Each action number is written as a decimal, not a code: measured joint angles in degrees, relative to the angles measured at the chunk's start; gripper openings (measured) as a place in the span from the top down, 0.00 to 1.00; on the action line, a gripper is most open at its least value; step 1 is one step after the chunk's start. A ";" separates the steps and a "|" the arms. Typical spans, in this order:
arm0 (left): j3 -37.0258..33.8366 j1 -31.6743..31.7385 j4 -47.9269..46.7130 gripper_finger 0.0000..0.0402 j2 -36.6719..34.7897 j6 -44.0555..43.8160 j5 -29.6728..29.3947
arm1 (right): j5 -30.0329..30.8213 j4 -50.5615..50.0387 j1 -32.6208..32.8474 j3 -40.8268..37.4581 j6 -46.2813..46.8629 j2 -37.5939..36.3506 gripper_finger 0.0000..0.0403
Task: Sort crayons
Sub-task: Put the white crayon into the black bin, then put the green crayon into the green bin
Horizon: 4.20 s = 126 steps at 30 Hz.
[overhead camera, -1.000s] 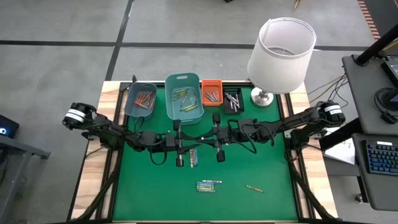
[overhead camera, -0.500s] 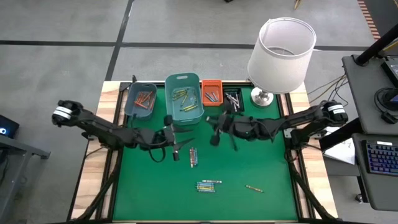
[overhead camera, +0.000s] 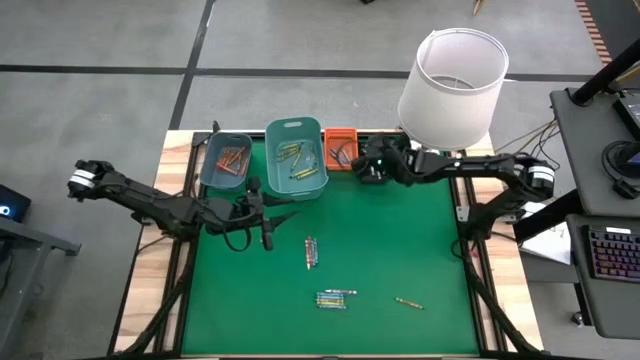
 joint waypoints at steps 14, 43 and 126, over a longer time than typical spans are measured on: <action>0.00 0.00 -0.51 0.68 0.24 -0.04 -0.02 | -6.32 0.24 -5.42 -3.55 3.00 0.00 0.88; 17.65 -0.78 -73.63 0.68 7.28 -55.62 -0.84 | -6.29 0.19 7.61 0.49 1.75 -0.90 0.69; -0.48 -5.03 -0.16 1.00 -1.01 -2.21 -1.54 | -19.89 20.44 21.36 1.50 -14.74 -0.74 0.69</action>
